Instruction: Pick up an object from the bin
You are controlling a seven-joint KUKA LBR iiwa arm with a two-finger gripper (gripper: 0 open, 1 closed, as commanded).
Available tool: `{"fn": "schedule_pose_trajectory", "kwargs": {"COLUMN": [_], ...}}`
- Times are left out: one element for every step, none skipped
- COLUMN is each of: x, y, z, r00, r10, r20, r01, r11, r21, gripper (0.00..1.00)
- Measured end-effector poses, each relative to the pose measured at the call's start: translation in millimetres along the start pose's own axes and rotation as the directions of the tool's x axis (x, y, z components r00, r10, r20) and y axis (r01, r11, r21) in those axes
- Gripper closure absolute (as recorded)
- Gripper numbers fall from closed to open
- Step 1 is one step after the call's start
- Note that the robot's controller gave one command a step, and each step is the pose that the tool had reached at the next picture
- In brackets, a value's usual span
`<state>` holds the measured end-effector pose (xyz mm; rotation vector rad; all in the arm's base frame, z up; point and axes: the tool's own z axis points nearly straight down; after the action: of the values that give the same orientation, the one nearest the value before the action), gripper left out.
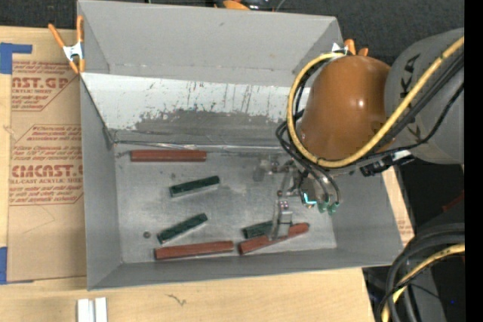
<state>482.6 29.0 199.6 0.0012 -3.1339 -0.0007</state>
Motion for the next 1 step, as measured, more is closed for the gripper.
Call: {"fn": "schedule_pose_trajectory", "kwargs": {"x": [-28.5], "y": [-11.0], "z": [122.6], "r00": [0.982], "r10": [-0.187], "r20": [0.002], "r01": [0.187], "r11": [0.982], "r21": [0.001], "gripper": [0.0]}}
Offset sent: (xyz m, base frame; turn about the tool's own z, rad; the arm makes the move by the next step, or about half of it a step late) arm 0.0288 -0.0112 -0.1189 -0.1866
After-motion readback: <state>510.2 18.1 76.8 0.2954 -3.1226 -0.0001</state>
